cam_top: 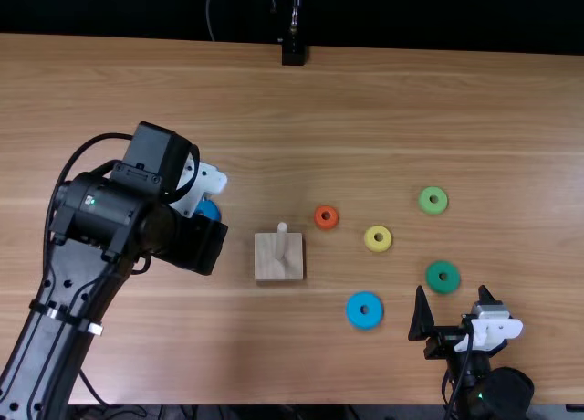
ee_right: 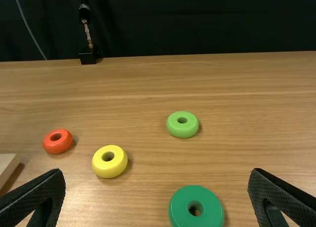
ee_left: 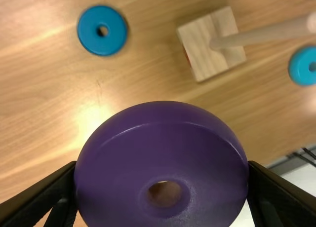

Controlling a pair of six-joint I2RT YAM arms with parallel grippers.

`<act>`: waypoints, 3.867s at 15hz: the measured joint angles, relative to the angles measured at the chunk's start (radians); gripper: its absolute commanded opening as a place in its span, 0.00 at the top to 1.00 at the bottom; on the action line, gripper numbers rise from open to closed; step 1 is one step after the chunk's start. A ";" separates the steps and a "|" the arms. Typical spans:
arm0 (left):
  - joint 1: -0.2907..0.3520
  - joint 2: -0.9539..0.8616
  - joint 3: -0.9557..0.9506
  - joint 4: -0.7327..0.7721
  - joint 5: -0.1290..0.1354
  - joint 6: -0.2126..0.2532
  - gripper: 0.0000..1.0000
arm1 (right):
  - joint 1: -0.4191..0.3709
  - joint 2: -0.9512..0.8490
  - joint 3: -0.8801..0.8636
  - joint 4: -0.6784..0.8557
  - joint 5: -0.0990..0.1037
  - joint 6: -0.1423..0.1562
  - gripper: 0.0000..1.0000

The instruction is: Build the Hanoi tower: stack the rings onto the peg from bottom to top in this color order: purple, dark blue, light blue, dark green, light green, yellow, orange.

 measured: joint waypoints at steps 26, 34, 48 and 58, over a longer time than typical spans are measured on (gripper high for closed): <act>-0.247 0.324 0.308 0.029 0.008 -0.142 1.00 | 0.000 0.000 0.000 -0.001 0.000 0.000 0.00; -0.275 0.342 0.308 0.064 0.010 -0.161 1.00 | 0.000 0.000 0.000 0.000 0.000 0.000 0.00; -0.274 0.342 0.287 0.068 0.010 -0.166 1.00 | 0.000 0.000 0.000 0.000 0.000 -0.001 0.00; -0.267 0.343 0.259 0.068 0.054 -0.167 0.00 | 0.000 0.000 0.000 0.000 0.000 0.000 0.00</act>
